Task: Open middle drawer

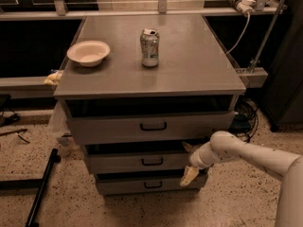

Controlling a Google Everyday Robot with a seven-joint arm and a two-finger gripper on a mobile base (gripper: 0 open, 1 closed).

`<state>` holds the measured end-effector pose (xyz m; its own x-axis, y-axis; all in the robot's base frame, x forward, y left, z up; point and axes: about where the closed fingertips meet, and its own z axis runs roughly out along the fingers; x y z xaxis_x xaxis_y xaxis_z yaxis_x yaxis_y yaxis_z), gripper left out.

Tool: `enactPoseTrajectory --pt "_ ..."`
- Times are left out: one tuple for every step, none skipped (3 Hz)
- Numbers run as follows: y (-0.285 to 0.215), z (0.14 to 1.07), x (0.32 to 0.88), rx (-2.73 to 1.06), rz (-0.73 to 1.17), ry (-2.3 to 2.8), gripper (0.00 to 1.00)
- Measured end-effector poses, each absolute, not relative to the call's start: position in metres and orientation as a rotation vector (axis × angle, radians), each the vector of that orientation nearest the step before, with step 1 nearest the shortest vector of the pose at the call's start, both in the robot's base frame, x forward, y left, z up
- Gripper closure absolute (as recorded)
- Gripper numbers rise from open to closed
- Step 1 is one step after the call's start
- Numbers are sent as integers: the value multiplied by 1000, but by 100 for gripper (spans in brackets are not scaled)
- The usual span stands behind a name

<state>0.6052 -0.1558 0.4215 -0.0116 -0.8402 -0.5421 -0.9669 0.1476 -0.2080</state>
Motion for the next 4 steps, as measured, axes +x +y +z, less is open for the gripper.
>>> enactPoseTrajectory --pt "-150 429 598 -1763 328 1889 0" --pt "-151 430 584 -1795 377 1941 0" --pt "-155 427 572 -1808 418 1990 0" --pt "-158 421 562 -1815 438 2018 0"
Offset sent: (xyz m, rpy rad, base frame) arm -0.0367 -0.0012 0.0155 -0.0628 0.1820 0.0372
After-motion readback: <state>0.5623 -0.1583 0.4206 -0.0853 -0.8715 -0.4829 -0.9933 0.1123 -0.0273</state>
